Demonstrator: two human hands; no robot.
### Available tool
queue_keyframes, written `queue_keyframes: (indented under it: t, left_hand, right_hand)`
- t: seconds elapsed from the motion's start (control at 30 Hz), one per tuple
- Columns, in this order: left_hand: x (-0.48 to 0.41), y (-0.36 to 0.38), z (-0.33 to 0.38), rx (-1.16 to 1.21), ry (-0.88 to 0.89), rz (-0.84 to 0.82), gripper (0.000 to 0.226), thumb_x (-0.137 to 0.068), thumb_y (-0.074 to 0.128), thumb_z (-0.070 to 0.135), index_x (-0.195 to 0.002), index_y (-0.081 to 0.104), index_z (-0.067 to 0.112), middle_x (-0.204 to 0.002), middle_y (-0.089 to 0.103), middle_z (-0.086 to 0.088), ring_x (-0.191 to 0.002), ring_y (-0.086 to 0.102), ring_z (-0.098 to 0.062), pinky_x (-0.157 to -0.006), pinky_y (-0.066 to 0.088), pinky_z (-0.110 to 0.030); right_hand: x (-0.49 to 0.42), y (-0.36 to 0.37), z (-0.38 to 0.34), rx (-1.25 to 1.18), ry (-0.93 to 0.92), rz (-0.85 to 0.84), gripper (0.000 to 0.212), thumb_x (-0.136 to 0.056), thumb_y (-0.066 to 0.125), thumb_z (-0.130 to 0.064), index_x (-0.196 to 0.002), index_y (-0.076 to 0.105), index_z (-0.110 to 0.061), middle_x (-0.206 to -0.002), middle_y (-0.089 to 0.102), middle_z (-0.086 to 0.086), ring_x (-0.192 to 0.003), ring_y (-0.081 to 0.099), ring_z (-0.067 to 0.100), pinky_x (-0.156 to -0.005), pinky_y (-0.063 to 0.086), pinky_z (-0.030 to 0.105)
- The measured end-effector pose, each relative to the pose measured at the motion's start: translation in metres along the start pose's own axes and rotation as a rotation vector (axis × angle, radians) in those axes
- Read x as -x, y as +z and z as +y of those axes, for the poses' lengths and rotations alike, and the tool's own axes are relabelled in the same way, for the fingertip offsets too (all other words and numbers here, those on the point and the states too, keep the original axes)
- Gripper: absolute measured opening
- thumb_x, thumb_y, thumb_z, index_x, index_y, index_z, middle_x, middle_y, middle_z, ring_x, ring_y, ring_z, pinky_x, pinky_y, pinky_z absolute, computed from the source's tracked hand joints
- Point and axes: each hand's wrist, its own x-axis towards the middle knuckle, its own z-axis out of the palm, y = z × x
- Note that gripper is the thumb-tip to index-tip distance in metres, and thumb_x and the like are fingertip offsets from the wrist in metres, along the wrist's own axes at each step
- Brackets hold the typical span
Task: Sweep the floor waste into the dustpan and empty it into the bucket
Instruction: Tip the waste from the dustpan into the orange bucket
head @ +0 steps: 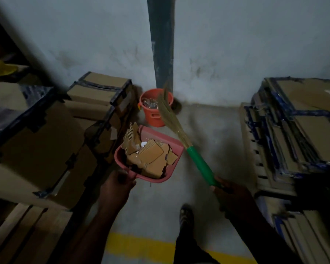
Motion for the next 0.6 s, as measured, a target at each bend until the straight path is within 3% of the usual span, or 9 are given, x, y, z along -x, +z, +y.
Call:
queue_keyframes:
  t: [0.1,0.23,0.37,0.47,0.6]
  left_hand:
    - [-0.070,0.023,0.044,0.062,-0.016,-0.001,0.041,-0.078,0.071,0.062,-0.086,0.062,0.022,-0.065,0.064,0.008,-0.060,0.062,-0.014,-0.060,0.051,-0.033]
    - [-0.148,0.044,0.109,0.076,-0.027,0.027,0.034,-0.080,0.071,0.059,-0.090,0.062,0.027,-0.077,0.070,0.007,-0.069,0.068,-0.017,-0.066,0.057,-0.039]
    - [-0.220,0.059,0.156,0.112,-0.017,0.021,0.030,-0.083,0.068,0.058,-0.087,0.062,0.029,-0.077,0.069,0.012,-0.073,0.066,-0.008,-0.068,0.054,-0.035]
    - [-0.283,0.067,0.176,0.111,-0.009,0.007,0.034,-0.085,0.065,0.059,-0.093,0.068,0.026,-0.079,0.071,0.012,-0.078,0.065,-0.002,-0.067,0.049,-0.030]
    - [-0.383,0.082,0.187,0.068,0.003,-0.024,0.028,-0.088,0.058,0.061,-0.086,0.068,0.036,-0.075,0.072,0.015,-0.074,0.068,-0.005,-0.070,0.057,-0.037]
  right_hand:
    - [-0.085,0.002,-0.043,0.033,0.005,-0.033,0.038,-0.084,0.075,-0.020,-0.120,0.068,-0.031,-0.060,0.067,0.008,-0.045,0.057,0.019,-0.042,0.043,0.026]
    - [-0.179,0.007,-0.106,0.058,-0.009,-0.096,0.038,-0.085,0.075,-0.021,-0.122,0.068,-0.031,-0.055,0.064,0.000,-0.046,0.056,0.017,-0.044,0.042,0.026]
    - [-0.257,0.022,-0.154,0.100,-0.034,-0.125,0.037,-0.086,0.074,-0.020,-0.121,0.068,-0.030,-0.053,0.063,-0.002,-0.044,0.054,0.014,-0.043,0.043,0.025]
    - [-0.318,0.039,-0.182,0.096,-0.017,-0.135,0.036,-0.085,0.075,-0.018,-0.119,0.069,-0.028,-0.052,0.063,0.001,-0.044,0.054,0.015,-0.042,0.042,0.024]
    - [-0.408,0.072,-0.214,0.101,0.007,-0.120,0.032,-0.085,0.075,-0.017,-0.114,0.071,-0.030,-0.054,0.063,0.002,-0.044,0.053,0.017,-0.043,0.041,0.024]
